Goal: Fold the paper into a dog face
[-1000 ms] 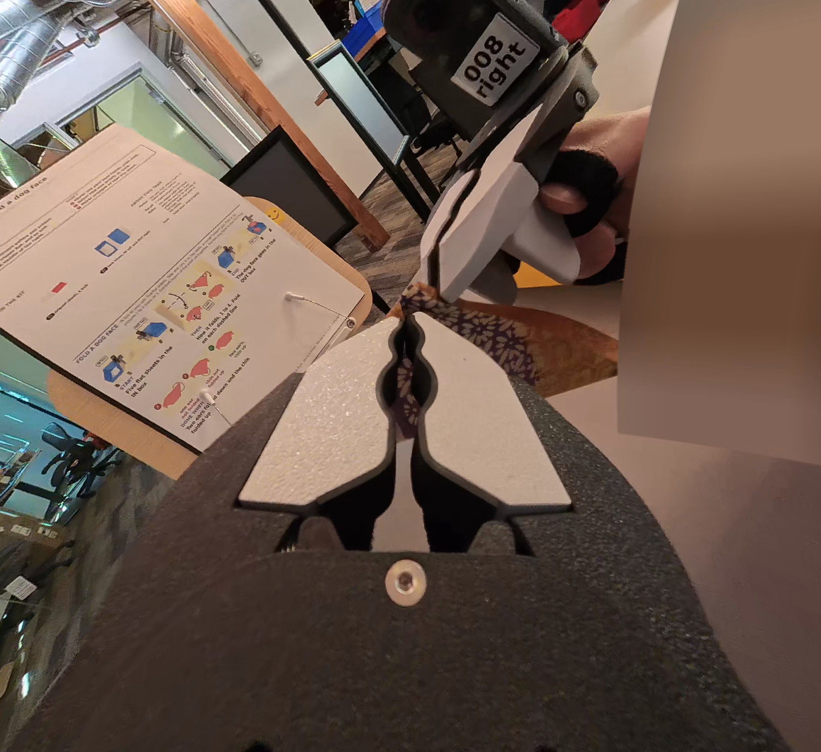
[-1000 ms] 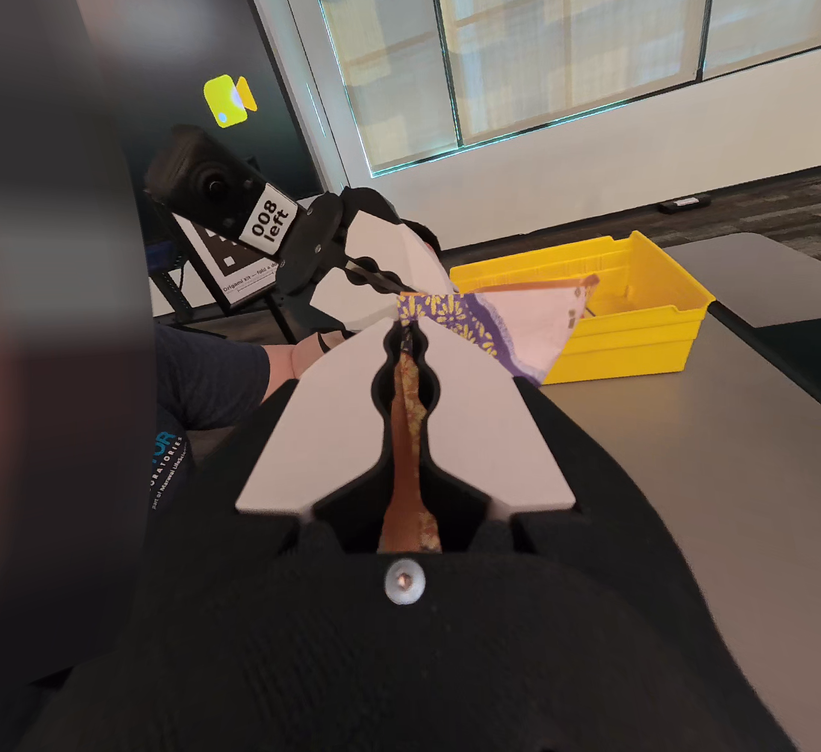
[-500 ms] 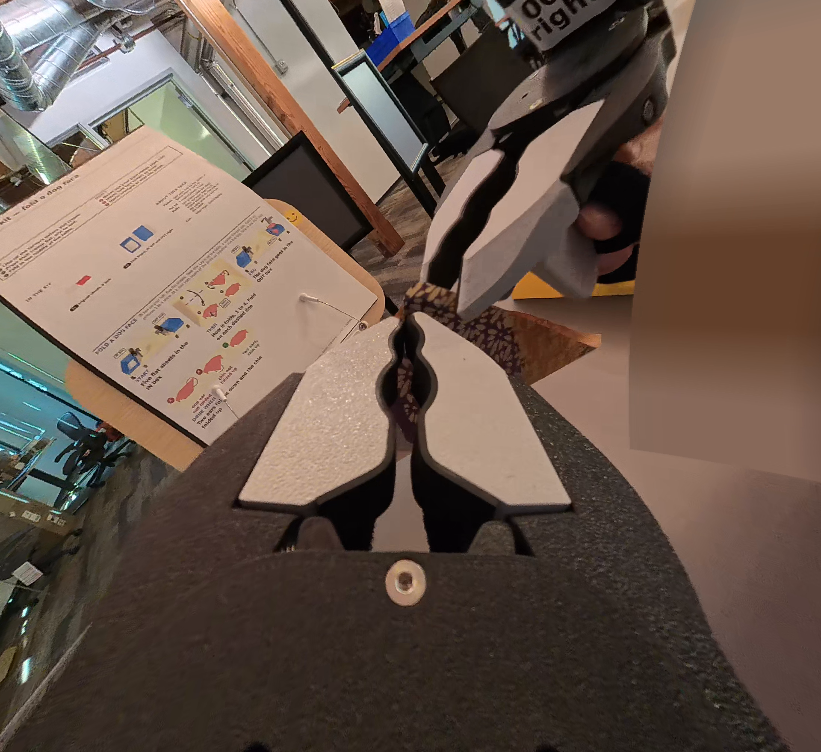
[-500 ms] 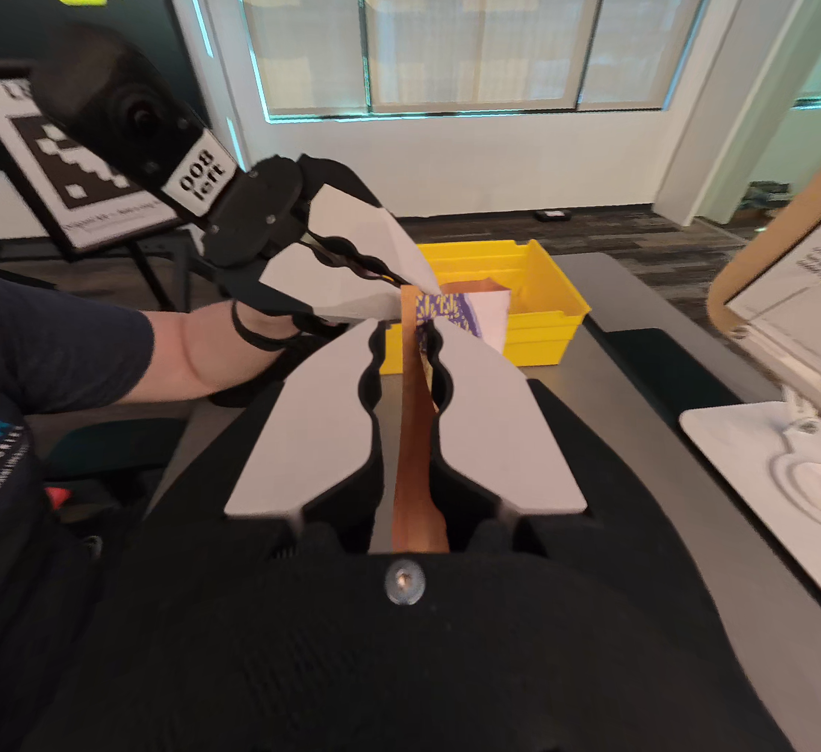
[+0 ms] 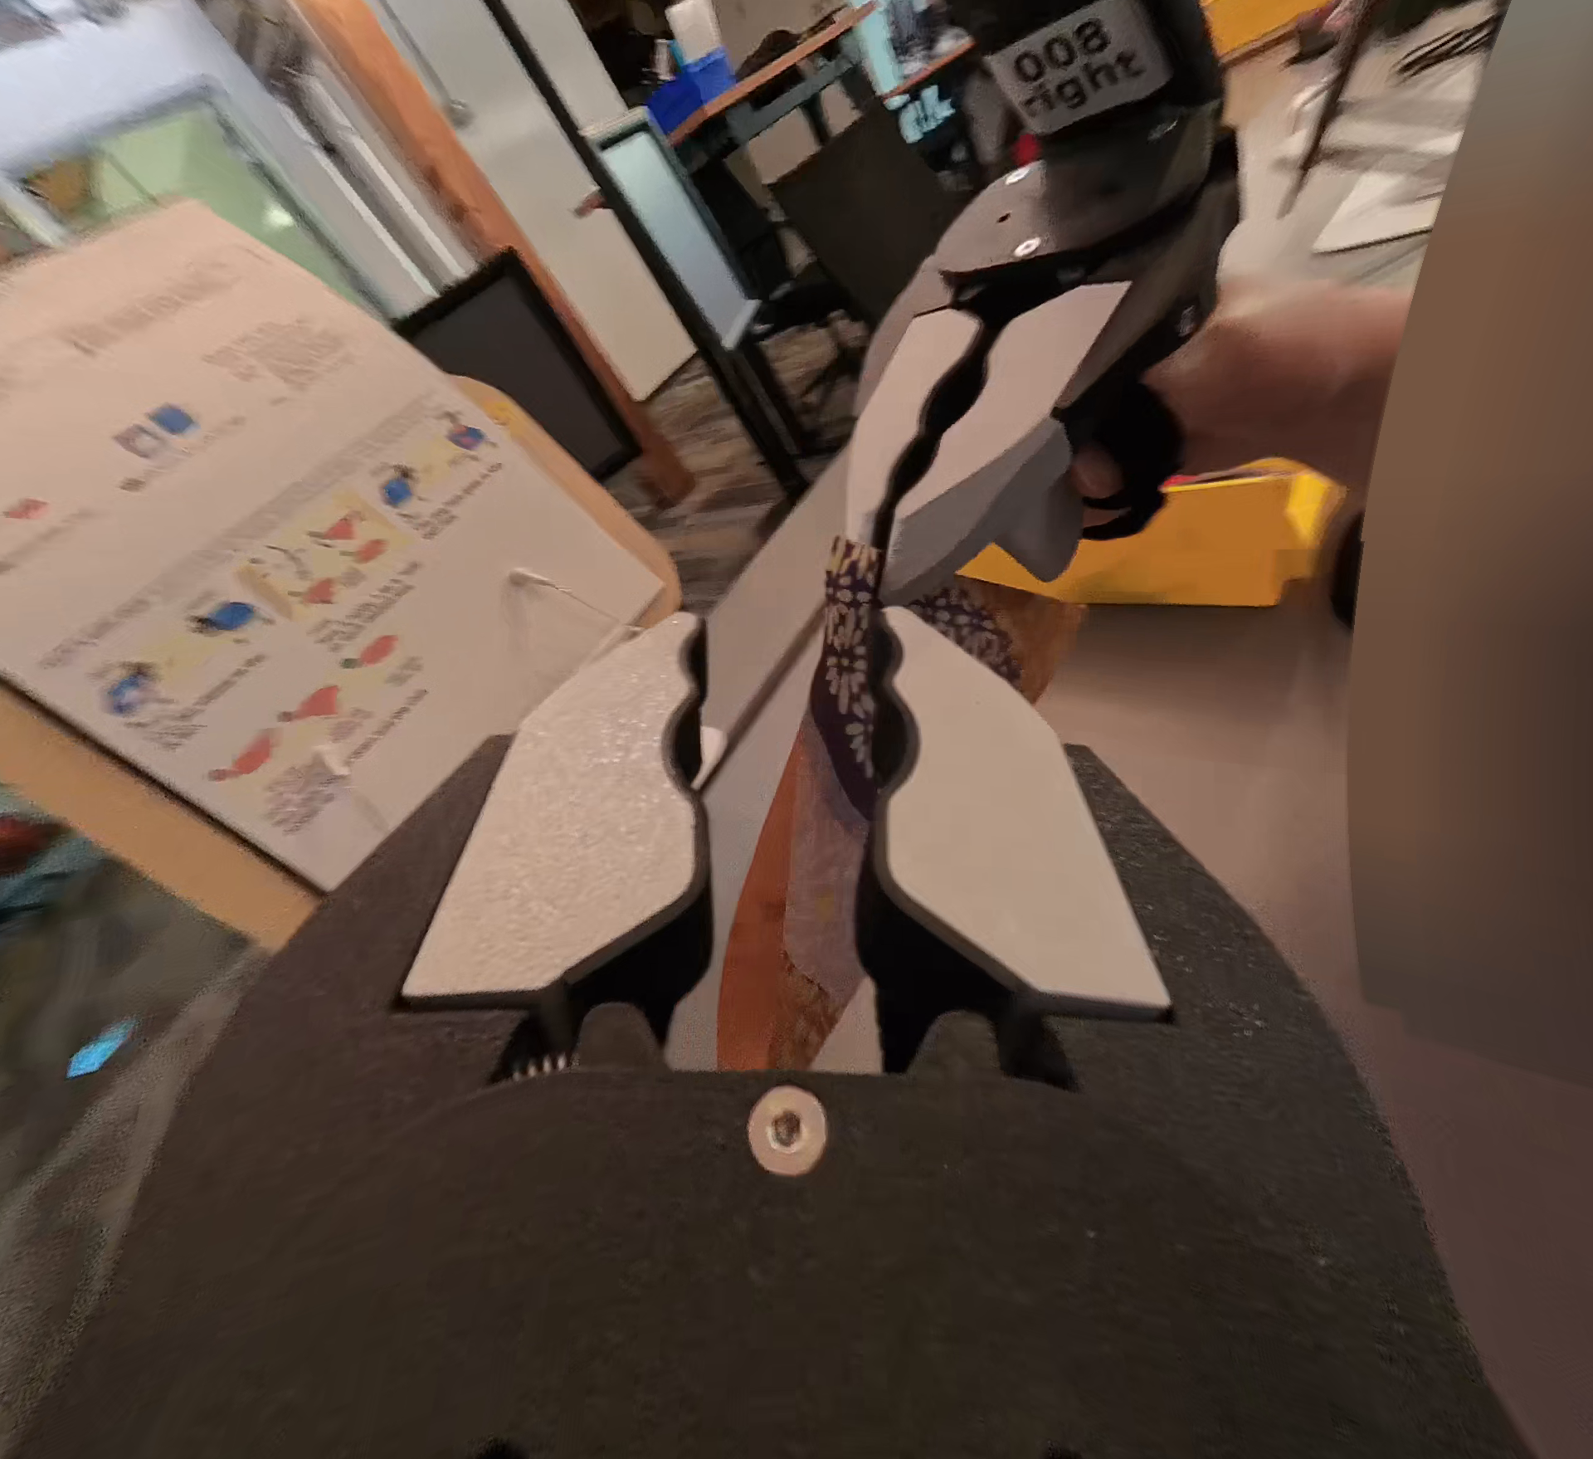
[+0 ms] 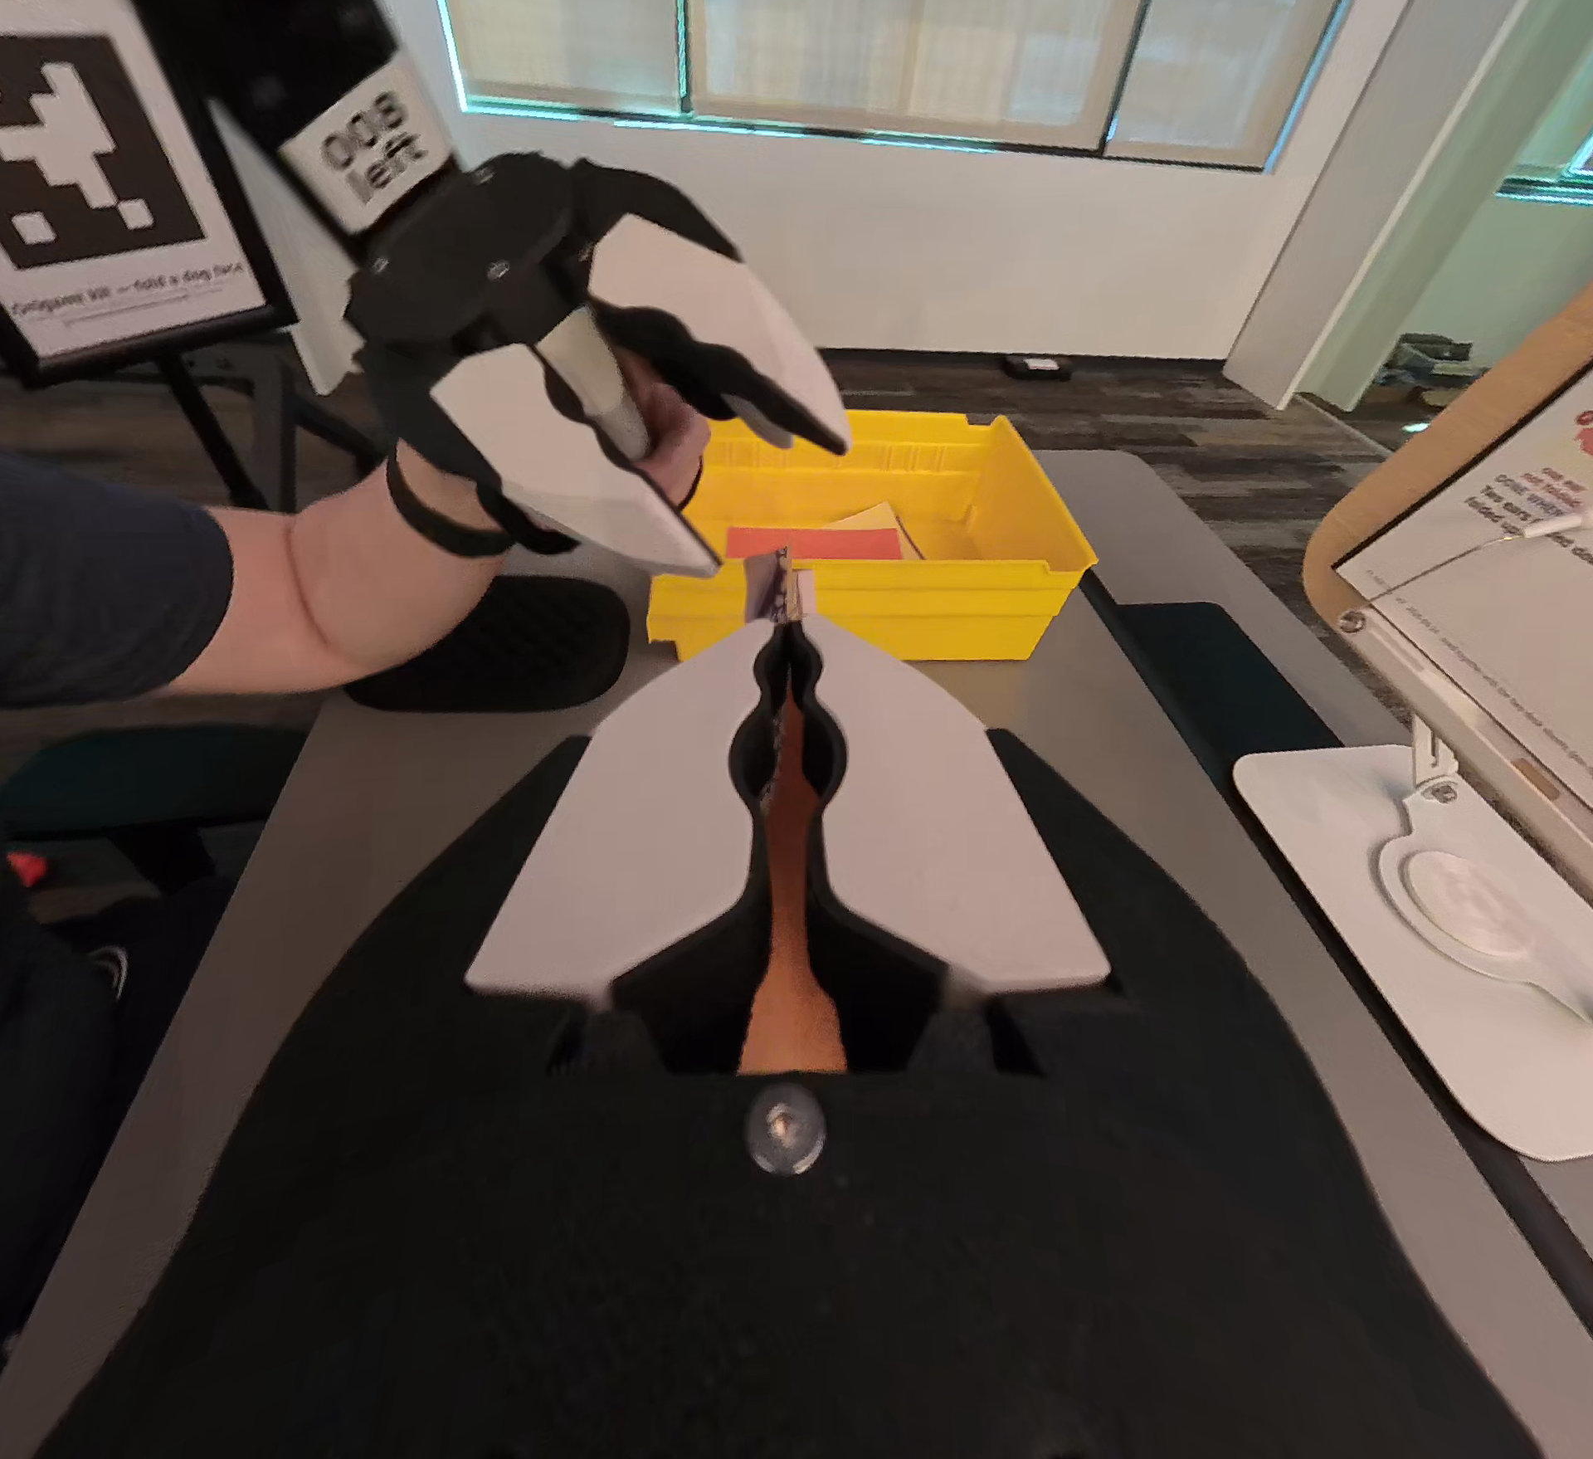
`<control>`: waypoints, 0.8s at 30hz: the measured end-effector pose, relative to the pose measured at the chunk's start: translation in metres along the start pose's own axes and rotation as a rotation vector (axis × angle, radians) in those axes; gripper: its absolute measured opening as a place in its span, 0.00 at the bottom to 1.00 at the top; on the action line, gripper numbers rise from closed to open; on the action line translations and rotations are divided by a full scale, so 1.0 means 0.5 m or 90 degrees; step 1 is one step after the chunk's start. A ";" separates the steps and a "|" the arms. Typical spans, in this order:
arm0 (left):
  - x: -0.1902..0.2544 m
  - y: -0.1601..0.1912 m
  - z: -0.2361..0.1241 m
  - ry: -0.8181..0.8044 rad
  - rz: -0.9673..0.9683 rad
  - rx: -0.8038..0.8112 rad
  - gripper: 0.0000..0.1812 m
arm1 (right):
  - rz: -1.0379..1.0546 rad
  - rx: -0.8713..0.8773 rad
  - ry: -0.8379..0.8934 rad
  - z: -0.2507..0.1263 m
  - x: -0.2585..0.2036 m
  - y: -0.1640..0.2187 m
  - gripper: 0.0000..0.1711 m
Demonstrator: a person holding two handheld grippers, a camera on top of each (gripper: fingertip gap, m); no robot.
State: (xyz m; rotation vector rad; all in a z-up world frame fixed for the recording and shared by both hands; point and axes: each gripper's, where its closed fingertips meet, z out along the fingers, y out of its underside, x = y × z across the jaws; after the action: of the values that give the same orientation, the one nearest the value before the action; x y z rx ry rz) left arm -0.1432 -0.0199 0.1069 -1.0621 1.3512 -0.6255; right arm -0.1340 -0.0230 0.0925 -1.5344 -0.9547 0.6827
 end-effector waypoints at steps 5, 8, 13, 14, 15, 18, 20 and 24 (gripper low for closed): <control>0.039 0.042 0.015 0.106 -0.031 -0.057 0.13 | -0.077 -0.019 -0.016 -0.003 -0.015 0.005 0.01; 0.048 0.047 0.017 0.136 -0.045 -0.053 0.02 | -0.096 -0.018 -0.024 -0.006 -0.023 0.003 0.01; 0.059 0.031 0.008 0.172 -0.058 -0.028 0.00 | -0.062 0.008 -0.064 -0.012 -0.035 -0.008 0.09; 0.060 0.027 0.006 0.173 -0.059 -0.025 0.00 | -0.047 0.010 -0.068 -0.012 -0.035 -0.010 0.14; 0.062 0.024 0.004 0.175 -0.059 -0.022 0.00 | -0.041 0.006 -0.071 -0.012 -0.036 -0.009 0.15; 0.070 0.021 0.002 0.183 -0.051 -0.024 0.00 | -0.045 -0.005 -0.070 -0.008 -0.039 -0.004 0.14; 0.076 0.022 0.003 0.190 -0.049 -0.028 0.00 | -0.035 -0.015 -0.081 -0.006 -0.047 -0.002 0.13; 0.078 0.019 0.003 0.197 -0.064 -0.019 0.00 | -0.028 -0.025 -0.088 -0.007 -0.049 0.002 0.01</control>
State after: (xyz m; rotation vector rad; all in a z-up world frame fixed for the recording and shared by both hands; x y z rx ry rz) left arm -0.1370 -0.0494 0.0801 -1.0940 1.5843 -0.8737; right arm -0.1431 -0.0460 0.0902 -1.5103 -1.1088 0.7503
